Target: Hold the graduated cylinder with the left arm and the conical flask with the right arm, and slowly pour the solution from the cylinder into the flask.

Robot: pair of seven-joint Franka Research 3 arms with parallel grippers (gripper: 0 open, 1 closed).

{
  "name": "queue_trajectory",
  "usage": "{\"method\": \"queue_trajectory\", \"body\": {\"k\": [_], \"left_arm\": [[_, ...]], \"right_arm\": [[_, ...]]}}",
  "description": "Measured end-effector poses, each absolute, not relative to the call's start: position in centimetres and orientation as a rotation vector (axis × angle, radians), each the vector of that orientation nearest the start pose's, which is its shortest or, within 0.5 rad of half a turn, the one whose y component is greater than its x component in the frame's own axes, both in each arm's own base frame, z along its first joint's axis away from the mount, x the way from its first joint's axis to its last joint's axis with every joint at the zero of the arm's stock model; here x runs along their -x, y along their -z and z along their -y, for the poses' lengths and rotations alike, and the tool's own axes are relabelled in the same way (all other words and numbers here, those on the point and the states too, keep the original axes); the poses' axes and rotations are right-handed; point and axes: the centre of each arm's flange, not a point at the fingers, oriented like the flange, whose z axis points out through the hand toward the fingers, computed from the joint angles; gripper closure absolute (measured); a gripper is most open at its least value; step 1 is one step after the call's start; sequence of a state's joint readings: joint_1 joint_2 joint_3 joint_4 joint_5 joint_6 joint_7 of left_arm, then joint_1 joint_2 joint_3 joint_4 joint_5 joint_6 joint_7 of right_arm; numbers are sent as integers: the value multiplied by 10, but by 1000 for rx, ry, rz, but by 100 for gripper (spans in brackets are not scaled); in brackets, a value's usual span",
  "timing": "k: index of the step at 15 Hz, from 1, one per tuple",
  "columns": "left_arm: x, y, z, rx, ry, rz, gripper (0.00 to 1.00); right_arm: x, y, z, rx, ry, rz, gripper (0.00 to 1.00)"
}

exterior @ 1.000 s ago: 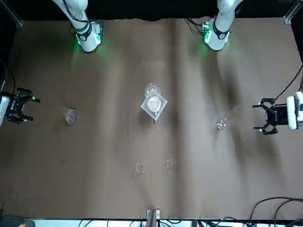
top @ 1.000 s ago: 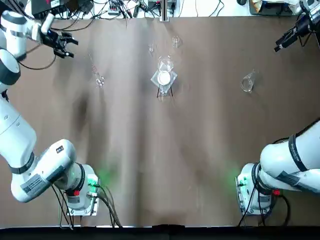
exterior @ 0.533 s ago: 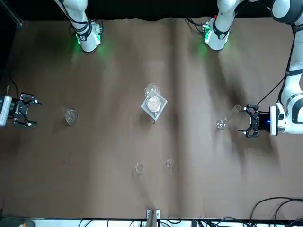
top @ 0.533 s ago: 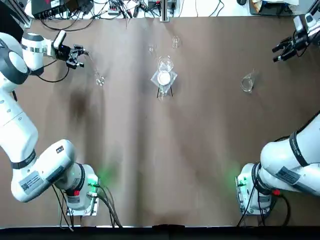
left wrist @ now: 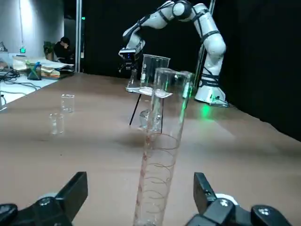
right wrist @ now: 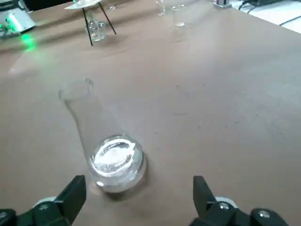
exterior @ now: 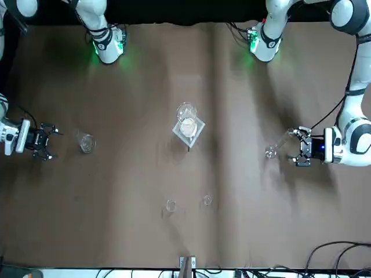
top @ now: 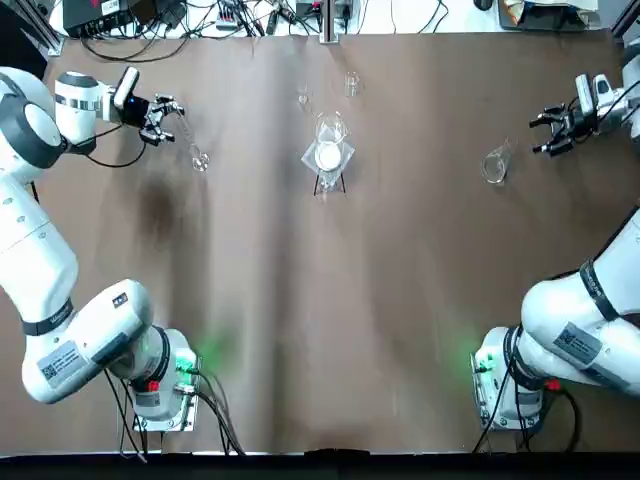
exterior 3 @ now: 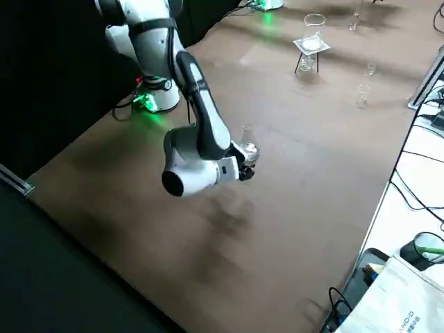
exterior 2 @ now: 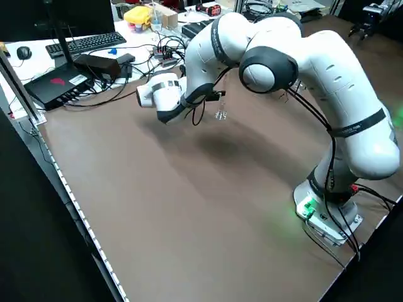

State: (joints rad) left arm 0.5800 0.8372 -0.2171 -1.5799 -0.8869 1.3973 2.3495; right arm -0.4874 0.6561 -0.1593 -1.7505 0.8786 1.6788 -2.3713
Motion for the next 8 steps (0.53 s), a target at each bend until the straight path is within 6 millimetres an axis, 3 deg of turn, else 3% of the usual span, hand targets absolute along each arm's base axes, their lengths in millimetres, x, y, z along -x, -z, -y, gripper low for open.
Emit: {"method": "queue_trajectory", "body": {"k": [4, 8], "left_arm": [[-591, -164, -132, -1183, -958, 1388, 0], [-592, -156, -120, -1159, -948, 1389, 1]], "right_arm": [[-513, -149, 293, 1782, 845, 1442, 0], [-509, -130, 286, 1750, 835, 1422, 0]]}}
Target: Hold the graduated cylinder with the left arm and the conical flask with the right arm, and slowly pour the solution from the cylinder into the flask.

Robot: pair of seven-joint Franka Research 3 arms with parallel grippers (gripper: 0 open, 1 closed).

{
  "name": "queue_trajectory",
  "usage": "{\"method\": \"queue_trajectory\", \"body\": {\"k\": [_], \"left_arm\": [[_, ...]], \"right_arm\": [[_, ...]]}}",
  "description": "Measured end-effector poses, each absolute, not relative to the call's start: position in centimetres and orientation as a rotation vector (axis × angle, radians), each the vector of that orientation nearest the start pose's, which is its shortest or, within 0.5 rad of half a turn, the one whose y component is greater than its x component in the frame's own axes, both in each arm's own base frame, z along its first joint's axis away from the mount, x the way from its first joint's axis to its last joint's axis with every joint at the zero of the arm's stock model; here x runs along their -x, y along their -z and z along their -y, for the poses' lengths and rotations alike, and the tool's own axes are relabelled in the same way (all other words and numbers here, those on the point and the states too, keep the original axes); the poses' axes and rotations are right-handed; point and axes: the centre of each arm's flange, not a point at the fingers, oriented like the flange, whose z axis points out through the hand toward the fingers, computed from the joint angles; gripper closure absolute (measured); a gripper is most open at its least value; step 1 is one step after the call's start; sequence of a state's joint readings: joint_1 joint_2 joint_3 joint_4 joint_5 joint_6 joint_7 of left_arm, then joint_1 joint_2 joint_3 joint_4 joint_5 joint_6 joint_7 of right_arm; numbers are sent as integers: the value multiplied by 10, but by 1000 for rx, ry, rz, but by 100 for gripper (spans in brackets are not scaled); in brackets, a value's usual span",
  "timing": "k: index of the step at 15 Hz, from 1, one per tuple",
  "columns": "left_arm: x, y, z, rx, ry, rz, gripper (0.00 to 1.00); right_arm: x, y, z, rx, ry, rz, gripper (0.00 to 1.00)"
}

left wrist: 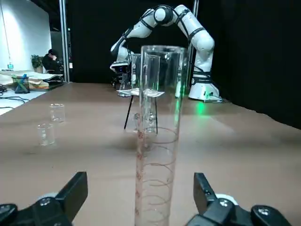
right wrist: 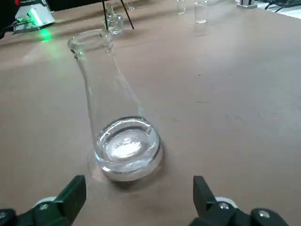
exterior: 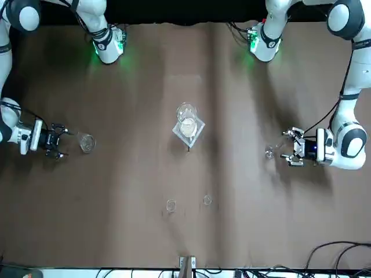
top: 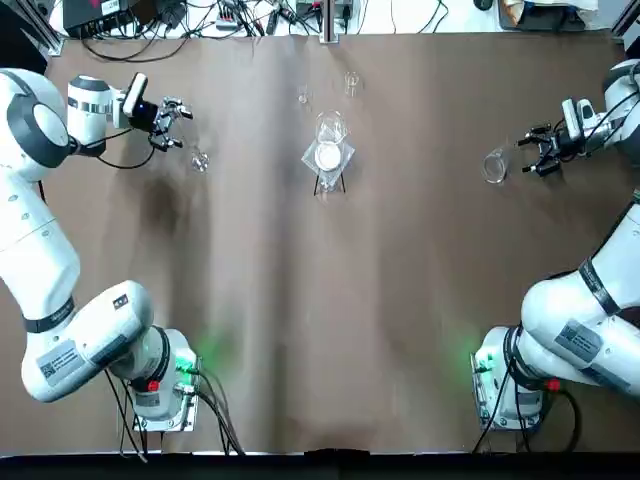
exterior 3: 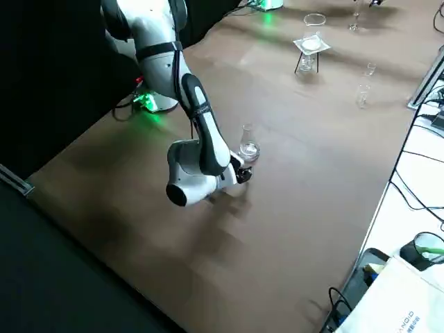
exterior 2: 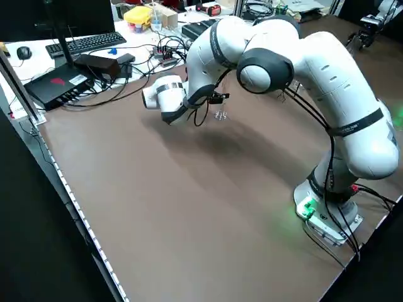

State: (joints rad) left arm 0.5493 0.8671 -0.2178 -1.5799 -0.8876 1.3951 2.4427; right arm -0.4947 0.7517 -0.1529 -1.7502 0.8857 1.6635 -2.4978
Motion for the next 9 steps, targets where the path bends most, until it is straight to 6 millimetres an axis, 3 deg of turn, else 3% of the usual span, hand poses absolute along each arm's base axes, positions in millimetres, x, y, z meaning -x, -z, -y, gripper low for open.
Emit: {"method": "queue_trajectory", "body": {"k": [3, 7, 9], "left_arm": [[-592, -153, -113, -1151, -939, 1386, 3], [-591, -151, -114, -1152, -938, 1384, 30], [-591, -151, -114, -1153, -938, 1383, 32]], "right_arm": [[-506, -120, 283, 1732, 836, 1424, 0], [-504, -107, 275, 1674, 861, 1471, 0], [-504, -100, 269, 1660, 856, 1470, 0]]}}
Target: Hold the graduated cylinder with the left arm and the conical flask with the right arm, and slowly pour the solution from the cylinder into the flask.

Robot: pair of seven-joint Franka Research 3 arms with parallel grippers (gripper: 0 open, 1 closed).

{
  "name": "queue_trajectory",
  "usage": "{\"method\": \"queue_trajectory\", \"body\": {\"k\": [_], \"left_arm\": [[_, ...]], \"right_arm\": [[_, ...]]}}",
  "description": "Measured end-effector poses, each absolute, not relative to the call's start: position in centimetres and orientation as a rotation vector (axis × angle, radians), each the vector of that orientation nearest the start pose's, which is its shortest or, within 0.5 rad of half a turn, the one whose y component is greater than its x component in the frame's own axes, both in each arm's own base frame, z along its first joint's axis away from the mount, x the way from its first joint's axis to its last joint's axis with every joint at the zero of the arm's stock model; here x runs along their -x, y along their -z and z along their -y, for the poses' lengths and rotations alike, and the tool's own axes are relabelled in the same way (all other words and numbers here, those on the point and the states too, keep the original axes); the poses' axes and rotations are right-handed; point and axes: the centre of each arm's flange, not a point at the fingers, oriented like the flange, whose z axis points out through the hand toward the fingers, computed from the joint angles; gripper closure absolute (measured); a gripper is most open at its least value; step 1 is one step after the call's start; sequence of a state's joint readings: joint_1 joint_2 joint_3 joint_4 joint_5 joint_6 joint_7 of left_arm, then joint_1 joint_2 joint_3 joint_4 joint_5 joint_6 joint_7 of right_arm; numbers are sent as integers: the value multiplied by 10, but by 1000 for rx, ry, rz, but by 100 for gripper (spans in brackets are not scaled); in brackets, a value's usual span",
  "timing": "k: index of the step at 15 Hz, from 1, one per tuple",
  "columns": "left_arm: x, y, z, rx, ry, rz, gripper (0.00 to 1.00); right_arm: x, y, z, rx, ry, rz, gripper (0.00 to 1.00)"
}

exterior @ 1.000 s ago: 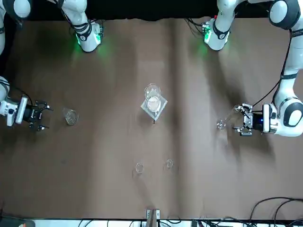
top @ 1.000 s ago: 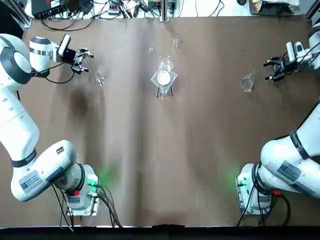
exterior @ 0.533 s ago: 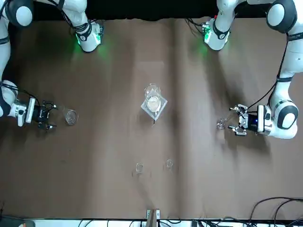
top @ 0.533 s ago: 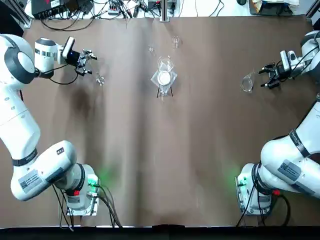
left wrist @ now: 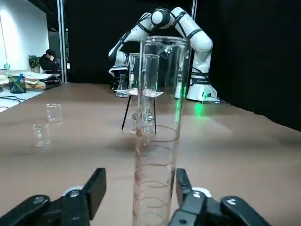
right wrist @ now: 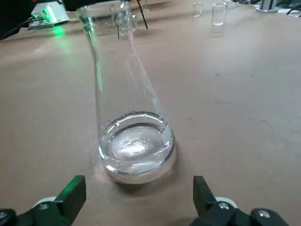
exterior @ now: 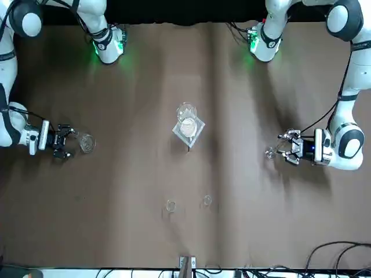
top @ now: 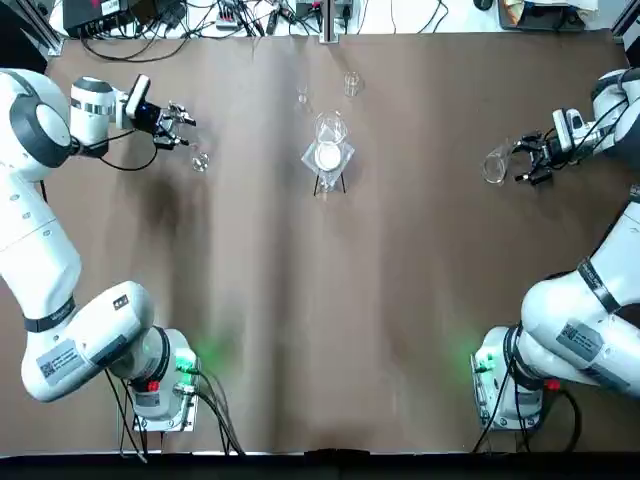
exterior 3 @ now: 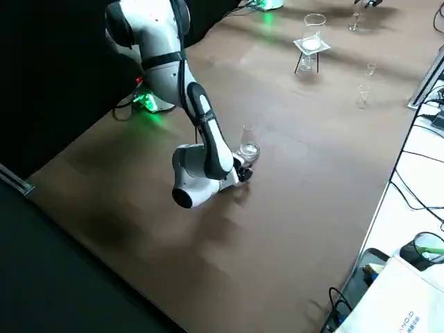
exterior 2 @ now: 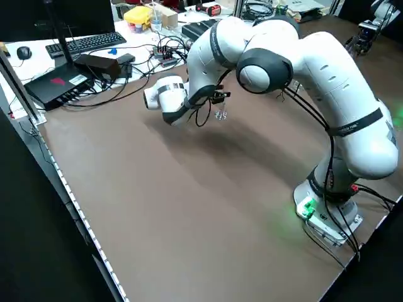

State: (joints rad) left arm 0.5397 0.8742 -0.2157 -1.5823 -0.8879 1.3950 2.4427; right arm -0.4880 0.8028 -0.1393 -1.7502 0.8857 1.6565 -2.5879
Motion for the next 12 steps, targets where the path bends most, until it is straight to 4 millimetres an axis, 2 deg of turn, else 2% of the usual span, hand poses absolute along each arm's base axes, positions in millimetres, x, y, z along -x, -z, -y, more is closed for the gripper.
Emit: {"method": "queue_trajectory", "body": {"k": [1, 2, 4, 8, 9, 12], "left_arm": [[-591, -151, -114, -1154, -938, 1383, 39], [-590, -151, -115, -1155, -937, 1382, 39], [-590, -150, -115, -1156, -936, 1381, 48], [-589, -148, -116, -1158, -934, 1376, 55], [-588, -147, -116, -1158, -933, 1375, 59], [-588, -145, -115, -1157, -933, 1371, 61]], "right_arm": [[-504, -97, 267, 1651, 856, 1474, 0], [-504, -94, 264, 1642, 856, 1479, 0], [-503, -87, 260, 1623, 861, 1486, 0], [-503, -84, 256, 1590, 880, 1517, 0], [-502, -83, 256, 1582, 886, 1523, 0], [-503, -80, 253, 1569, 896, 1531, 0]]}}
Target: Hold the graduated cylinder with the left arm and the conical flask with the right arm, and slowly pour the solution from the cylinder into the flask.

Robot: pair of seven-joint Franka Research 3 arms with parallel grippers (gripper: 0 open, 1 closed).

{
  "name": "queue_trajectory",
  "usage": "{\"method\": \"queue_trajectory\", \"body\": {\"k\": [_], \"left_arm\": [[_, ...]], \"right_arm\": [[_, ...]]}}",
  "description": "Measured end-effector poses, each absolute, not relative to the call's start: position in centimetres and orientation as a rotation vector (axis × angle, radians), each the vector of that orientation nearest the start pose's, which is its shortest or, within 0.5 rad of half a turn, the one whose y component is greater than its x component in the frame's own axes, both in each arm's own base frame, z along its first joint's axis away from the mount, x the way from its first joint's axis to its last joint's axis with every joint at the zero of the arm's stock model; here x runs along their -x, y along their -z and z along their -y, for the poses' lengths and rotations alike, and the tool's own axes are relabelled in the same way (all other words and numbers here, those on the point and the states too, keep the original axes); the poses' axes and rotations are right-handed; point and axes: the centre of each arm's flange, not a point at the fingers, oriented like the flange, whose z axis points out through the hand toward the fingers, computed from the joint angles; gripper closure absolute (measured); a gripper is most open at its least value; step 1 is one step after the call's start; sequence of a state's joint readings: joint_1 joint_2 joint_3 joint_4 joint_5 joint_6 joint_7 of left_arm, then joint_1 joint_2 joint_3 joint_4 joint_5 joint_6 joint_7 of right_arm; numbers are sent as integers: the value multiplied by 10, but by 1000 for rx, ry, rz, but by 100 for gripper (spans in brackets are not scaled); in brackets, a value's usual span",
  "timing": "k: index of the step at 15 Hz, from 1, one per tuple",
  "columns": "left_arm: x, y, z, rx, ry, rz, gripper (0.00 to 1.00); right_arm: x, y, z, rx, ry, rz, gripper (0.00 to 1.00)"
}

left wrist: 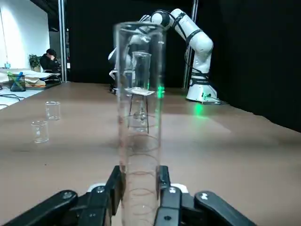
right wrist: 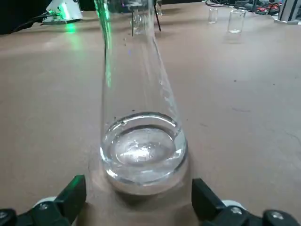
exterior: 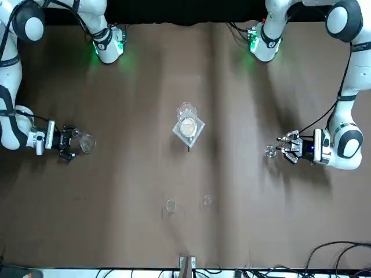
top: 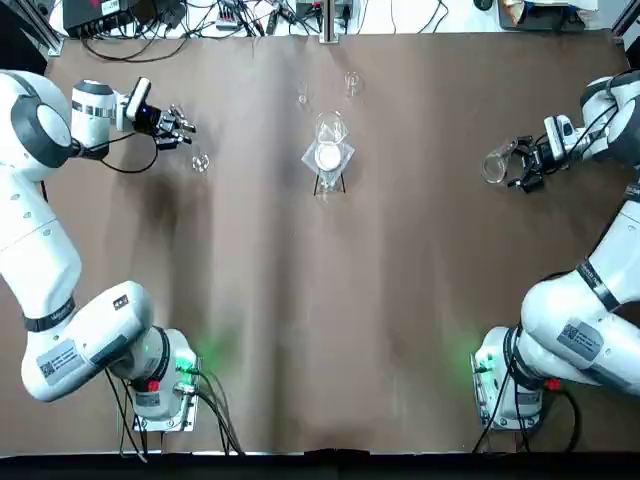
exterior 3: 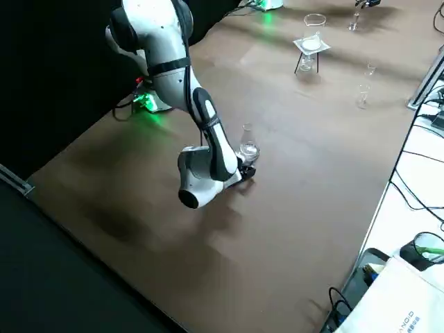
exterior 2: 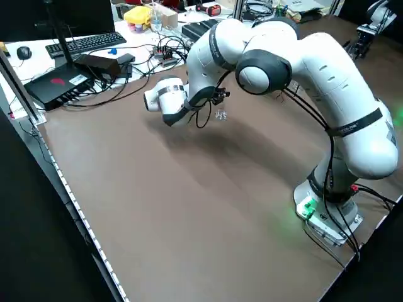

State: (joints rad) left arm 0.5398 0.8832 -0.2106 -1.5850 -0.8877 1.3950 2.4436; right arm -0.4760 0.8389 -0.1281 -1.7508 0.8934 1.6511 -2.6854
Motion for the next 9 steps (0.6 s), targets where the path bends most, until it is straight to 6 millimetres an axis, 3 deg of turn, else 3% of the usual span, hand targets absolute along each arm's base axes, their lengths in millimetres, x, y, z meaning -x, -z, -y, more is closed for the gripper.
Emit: {"method": "queue_trajectory", "body": {"k": [1, 9], "left_arm": [[-588, -145, -115, -1154, -934, 1372, 66], [-588, -148, -114, -1136, -936, 1371, 66]], "right_arm": [[-503, -79, 250, 1563, 898, 1531, 0], [-510, -72, 227, 1520, 913, 1524, 0]]}}
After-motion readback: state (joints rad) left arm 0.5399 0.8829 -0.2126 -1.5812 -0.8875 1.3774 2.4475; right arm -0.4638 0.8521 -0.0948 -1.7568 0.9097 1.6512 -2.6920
